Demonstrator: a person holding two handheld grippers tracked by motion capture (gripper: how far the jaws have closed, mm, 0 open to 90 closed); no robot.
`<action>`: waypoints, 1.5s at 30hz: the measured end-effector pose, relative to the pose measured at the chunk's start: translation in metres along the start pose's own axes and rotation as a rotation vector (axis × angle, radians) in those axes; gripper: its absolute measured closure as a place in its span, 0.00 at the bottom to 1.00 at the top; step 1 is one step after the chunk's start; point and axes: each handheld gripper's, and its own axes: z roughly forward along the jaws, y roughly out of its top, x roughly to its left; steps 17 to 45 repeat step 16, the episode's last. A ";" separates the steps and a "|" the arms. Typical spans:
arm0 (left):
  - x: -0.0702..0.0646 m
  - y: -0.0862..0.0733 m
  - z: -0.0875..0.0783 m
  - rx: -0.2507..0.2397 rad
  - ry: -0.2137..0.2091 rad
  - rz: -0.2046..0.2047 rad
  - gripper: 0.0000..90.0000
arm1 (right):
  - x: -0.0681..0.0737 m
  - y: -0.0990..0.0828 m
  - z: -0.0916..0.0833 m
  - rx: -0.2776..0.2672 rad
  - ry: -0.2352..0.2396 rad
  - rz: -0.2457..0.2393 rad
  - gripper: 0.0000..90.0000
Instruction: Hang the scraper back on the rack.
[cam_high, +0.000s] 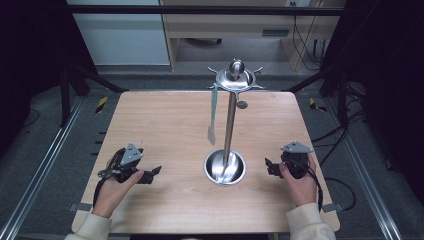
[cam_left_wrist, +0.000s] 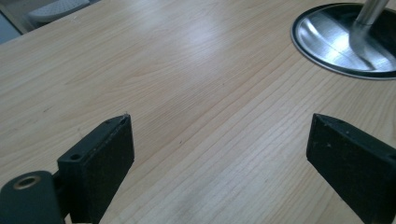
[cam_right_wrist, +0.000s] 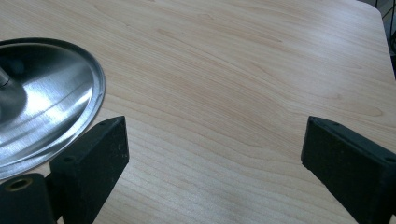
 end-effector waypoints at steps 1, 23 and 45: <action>0.002 -0.002 0.000 0.002 0.005 -0.004 0.08 | 0.000 0.000 0.000 0.000 0.000 0.000 0.09; 0.004 -0.025 -0.014 0.005 0.074 -0.100 0.11 | 0.000 0.001 0.000 -0.011 0.014 0.007 0.09; 0.004 -0.025 -0.014 0.005 0.074 -0.100 0.11 | 0.000 0.001 0.000 -0.011 0.014 0.007 0.09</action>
